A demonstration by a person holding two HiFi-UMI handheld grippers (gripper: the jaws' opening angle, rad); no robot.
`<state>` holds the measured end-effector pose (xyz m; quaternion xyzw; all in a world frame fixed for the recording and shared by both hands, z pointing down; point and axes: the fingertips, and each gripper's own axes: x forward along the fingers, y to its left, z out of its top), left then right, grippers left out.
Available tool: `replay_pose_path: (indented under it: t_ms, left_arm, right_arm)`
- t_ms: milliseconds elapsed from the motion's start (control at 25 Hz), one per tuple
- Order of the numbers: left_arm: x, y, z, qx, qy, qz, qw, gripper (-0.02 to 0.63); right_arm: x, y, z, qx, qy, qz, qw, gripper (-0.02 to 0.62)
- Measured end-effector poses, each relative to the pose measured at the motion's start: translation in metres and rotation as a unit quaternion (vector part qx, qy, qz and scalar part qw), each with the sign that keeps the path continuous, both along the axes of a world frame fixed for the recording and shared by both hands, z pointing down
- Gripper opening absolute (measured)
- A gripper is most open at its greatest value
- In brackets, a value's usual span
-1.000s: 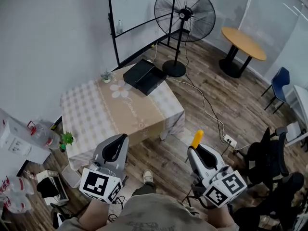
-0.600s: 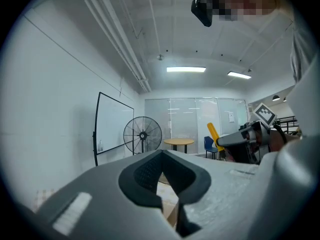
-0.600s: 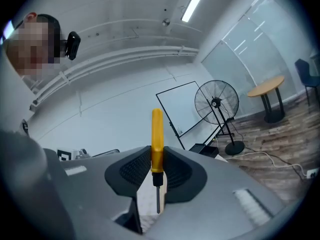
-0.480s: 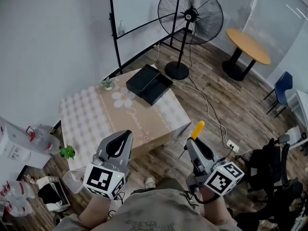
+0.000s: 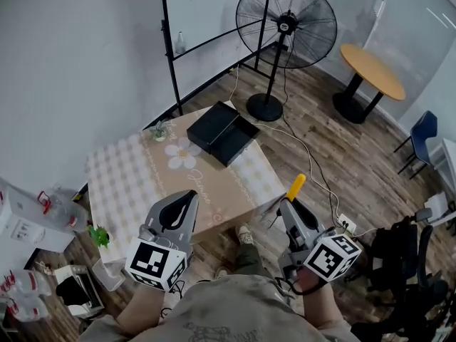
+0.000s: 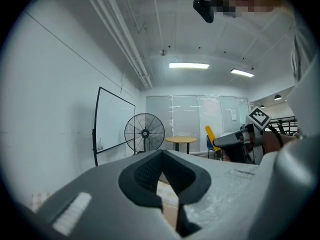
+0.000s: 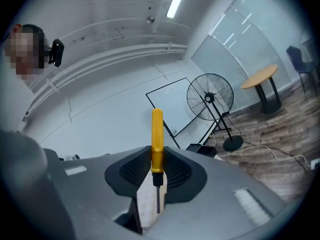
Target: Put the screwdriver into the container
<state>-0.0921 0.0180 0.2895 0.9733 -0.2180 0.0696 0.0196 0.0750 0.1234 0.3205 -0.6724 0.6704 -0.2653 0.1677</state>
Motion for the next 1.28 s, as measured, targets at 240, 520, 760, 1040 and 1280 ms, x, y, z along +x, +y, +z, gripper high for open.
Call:
replay_pose_path:
  t_ms: [240, 520, 760, 1040, 1280]
  left_arm:
    - [0.021, -0.025, 0.011, -0.006, -0.009, -0.009, 0.9999, 0.0]
    - [0.03, -0.049, 0.022, -0.017, -0.024, -0.043, 0.9986, 0.0]
    - [0.059, -0.091, 0.041, -0.044, -0.045, -0.085, 0.9944, 0.0]
    - [0.08, -0.131, 0.073, -0.088, -0.064, -0.131, 0.9854, 0.0]
    - [0.076, -0.154, 0.097, -0.118, -0.081, -0.19, 0.9714, 0.0]
  right_arm:
    - [0.025, -0.036, 0.0, -0.006, 0.073, -0.021, 0.997, 0.101]
    - [0.026, -0.082, 0.02, -0.054, 0.178, -0.114, 0.976, 0.101]
    - [0.052, -0.147, 0.048, -0.106, 0.313, -0.221, 0.918, 0.101]
    - [0.045, -0.218, 0.095, -0.137, 0.427, -0.375, 0.811, 0.101]
    - [0.045, -0.261, 0.138, -0.128, 0.482, -0.455, 0.738, 0.101]
